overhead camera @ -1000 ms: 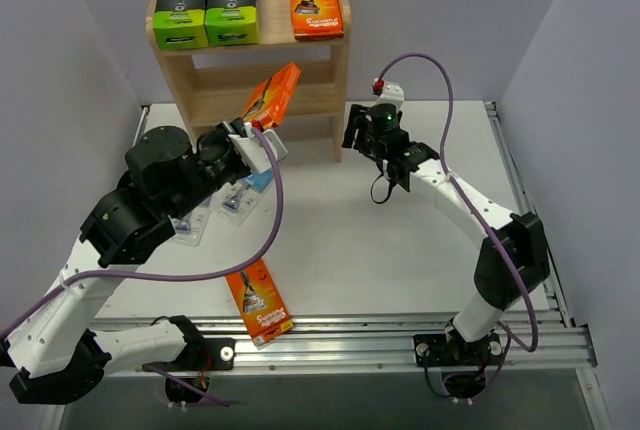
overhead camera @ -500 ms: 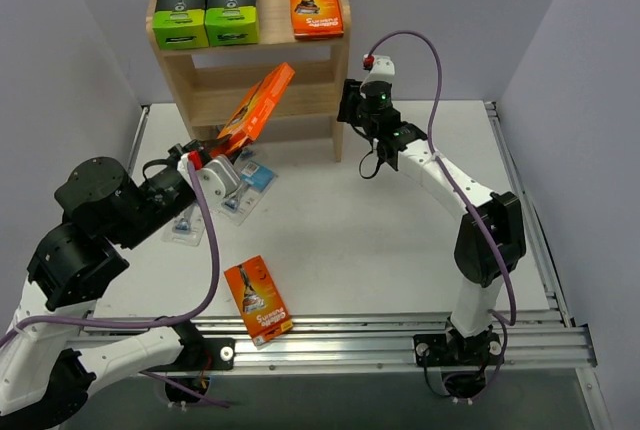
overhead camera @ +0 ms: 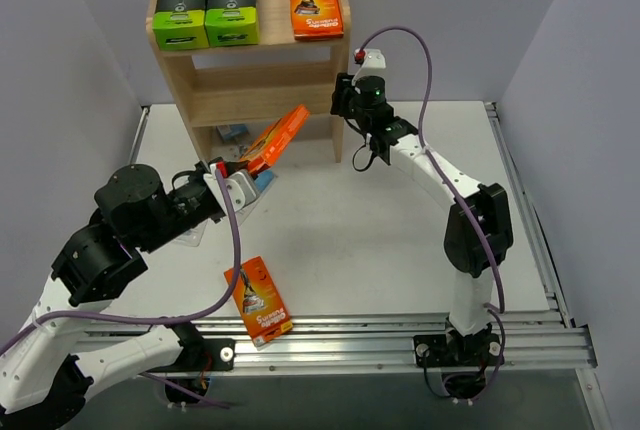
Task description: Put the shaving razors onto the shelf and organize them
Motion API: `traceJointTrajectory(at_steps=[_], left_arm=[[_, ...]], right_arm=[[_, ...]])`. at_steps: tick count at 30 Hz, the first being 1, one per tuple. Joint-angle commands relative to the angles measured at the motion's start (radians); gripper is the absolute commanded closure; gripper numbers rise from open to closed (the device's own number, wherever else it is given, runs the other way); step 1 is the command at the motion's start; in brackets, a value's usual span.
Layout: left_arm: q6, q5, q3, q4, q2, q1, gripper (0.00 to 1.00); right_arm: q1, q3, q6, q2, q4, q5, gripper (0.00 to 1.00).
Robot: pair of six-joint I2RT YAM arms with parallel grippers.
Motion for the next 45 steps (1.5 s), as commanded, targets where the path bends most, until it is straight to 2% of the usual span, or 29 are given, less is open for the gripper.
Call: traceJointTrajectory(at_steps=[1, 13, 16, 17, 26, 45], left_arm=[[-0.025, 0.025, -0.001, 0.061, -0.031, 0.006, 0.98], [-0.037, 0.026, -0.013, 0.058, -0.029, 0.004, 0.98], [-0.038, 0.026, -0.011, 0.058, -0.028, 0.004, 0.98], [-0.038, 0.026, -0.011, 0.058, -0.026, 0.006, 0.98], [-0.040, 0.032, 0.019, 0.061, -0.011, 0.004, 0.98], [-0.029, 0.077, 0.099, 0.070, 0.024, 0.004, 0.98]], right_arm=[[-0.007, 0.051, -0.025, 0.014, 0.075, 0.004, 0.53], [-0.015, 0.068, -0.064, 0.085, 0.110, 0.049, 0.81], [-0.016, 0.069, -0.074, 0.084, 0.096, 0.049, 0.97], [-0.019, 0.068, -0.072, 0.077, 0.093, 0.049, 1.00], [-0.047, 0.045, -0.063, 0.016, 0.026, 0.013, 1.00], [-0.141, -0.075, -0.037, -0.124, 0.001, -0.031, 1.00]])
